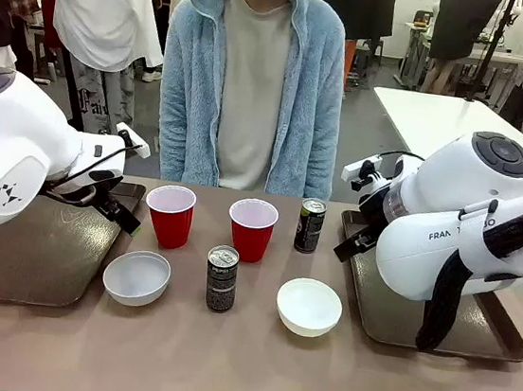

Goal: Prepare tableware on both trays.
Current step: Pick up a Picnic Bowl from the table and place it on a Handle tray.

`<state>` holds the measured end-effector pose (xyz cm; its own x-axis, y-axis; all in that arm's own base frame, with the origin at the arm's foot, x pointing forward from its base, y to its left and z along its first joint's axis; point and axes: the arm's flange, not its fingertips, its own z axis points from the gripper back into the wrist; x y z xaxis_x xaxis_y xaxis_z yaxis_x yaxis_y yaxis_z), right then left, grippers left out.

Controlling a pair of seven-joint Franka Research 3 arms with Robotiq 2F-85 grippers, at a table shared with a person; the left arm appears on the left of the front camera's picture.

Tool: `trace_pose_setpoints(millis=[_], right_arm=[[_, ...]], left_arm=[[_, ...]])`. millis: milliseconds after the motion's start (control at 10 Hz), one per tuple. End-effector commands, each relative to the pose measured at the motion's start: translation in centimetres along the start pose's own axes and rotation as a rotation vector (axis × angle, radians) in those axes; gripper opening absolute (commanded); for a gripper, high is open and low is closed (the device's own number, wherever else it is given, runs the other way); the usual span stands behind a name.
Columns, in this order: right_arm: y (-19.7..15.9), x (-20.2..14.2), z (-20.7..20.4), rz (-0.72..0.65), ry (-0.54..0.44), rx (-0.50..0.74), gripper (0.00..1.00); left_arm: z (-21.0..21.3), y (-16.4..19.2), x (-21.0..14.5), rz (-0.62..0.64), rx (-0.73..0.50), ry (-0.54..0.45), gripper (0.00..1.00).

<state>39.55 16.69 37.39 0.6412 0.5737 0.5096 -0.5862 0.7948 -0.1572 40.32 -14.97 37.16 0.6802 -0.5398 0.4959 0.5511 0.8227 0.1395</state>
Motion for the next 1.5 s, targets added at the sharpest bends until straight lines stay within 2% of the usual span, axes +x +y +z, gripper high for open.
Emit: trace_pose_setpoints(millis=[0, 1100, 1200, 1400], right_arm=[[0.0, 0.0, 0.0, 0.000, 0.000, 0.000, 1.00], [0.0, 0.0, 0.0, 0.000, 0.000, 0.000, 1.00], [1.6, -1.6, 3.0, 0.017, 0.019, 0.021, 1.00], [4.2, -6.7, 10.4, 0.004, 0.176, 0.056, 1.00]], left_arm=[[0.0, 0.0, 0.0, 0.000, 0.000, 0.000, 1.00], [0.0, 0.0, 0.0, 0.000, 0.000, 0.000, 1.00], [2.7, -1.2, -2.6, -0.044, -0.009, 0.073, 1.00], [9.7, -2.7, -7.6, -0.023, -0.107, 0.236, 1.00]])
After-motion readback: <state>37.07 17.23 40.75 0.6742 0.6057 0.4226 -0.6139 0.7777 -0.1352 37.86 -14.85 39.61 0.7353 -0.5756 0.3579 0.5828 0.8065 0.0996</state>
